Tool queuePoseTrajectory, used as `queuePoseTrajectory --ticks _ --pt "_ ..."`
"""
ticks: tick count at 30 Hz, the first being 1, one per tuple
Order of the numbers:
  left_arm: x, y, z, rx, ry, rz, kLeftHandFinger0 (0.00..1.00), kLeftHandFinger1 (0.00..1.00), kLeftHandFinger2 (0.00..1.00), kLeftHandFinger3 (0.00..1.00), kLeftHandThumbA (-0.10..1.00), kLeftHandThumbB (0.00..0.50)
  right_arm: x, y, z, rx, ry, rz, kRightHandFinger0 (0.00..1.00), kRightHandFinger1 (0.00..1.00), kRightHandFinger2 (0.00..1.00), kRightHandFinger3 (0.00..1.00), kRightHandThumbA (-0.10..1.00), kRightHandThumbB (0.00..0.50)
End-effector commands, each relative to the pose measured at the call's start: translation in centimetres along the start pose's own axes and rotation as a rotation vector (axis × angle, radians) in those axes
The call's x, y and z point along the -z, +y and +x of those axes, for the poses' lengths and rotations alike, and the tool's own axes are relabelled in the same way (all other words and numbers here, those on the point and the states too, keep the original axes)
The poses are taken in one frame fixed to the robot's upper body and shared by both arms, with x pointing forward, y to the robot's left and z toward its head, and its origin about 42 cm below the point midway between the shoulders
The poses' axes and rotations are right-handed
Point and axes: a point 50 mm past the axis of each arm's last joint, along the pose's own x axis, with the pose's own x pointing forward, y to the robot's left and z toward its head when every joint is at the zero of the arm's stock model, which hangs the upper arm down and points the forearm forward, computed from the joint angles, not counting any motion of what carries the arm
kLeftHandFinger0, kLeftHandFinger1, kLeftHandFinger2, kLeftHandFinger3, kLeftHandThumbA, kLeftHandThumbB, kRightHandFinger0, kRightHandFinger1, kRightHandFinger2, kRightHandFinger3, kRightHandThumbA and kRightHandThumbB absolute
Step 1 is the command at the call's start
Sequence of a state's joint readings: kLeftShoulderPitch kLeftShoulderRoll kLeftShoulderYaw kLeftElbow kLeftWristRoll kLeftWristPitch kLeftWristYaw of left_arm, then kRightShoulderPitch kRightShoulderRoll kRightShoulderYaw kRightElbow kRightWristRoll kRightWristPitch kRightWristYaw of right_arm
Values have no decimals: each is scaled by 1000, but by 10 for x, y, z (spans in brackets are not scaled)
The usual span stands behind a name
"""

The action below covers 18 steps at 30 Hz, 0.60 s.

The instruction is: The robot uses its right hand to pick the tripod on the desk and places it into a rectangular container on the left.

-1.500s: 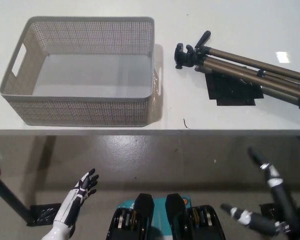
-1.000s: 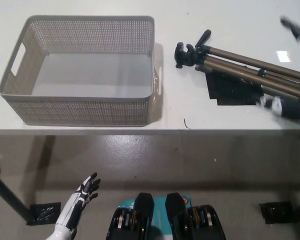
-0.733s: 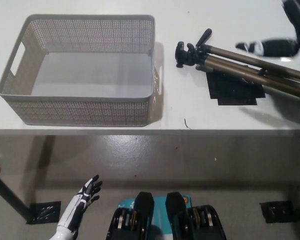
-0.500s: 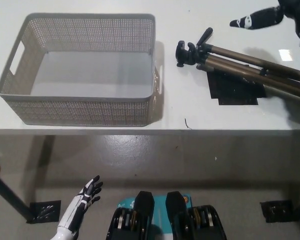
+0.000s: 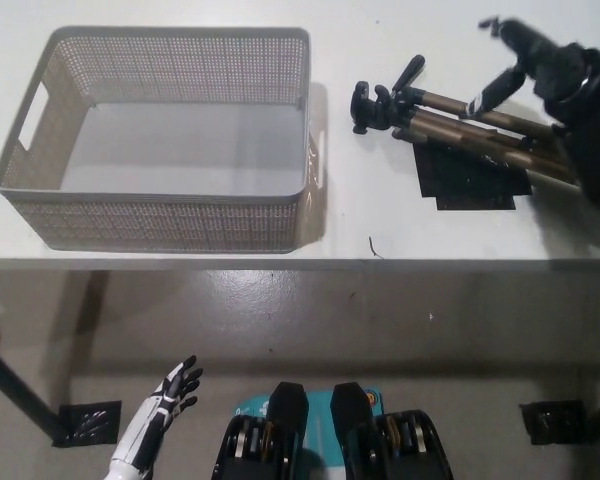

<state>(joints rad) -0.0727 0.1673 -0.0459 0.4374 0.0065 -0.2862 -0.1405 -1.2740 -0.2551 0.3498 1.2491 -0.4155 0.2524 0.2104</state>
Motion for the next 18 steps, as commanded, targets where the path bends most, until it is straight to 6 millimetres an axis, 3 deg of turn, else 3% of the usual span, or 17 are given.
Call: queuePoseTrajectory --ticks 1,3,4,7,12,13,15,16,18 --pt "-7 8 -2 18 -75 3 1000 1000 1000 1000 1000 500 -4 7 3 -14 16 88 1000 1000 1000 1000 1000 479" --pt "-7 7 -3 16 -72 1 1000 1000 1000 1000 1000 500 13 27 6 -79 20 191 1000 1000 1000 1000 963 449" --pt "-7 8 -2 17 -74 2 1000 1000 1000 1000 1000 500 18 33 7 -89 37 192 1000 1000 1000 1000 990 489" --pt "-9 8 -1 16 -74 3 1000 1000 1000 1000 1000 500 31 52 8 -154 80 142 1000 1000 1000 1000 1000 497" --pt "-12 9 0 22 -78 4 1000 1000 1000 1000 1000 500 57 82 8 -155 182 -10 1000 1000 1000 1000 928 500" --pt "-11 9 -2 17 -79 9 1000 1000 1000 1000 1000 500 73 102 6 -142 225 -166 1000 1000 1000 1000 859 482" --pt "-10 10 -3 13 -76 9 1000 1000 1000 1000 1000 500 91 123 3 -139 268 -322 1000 1000 1000 1000 765 493" --pt "-9 10 -3 13 -75 8 1000 1000 1000 1000 1000 500 97 128 2 -127 275 -353 1000 1000 1000 1000 655 454" --pt "-9 10 -4 10 -82 13 1000 1000 1000 1000 1000 500 110 139 0 -67 248 -491 1000 1000 1000 1000 428 229"
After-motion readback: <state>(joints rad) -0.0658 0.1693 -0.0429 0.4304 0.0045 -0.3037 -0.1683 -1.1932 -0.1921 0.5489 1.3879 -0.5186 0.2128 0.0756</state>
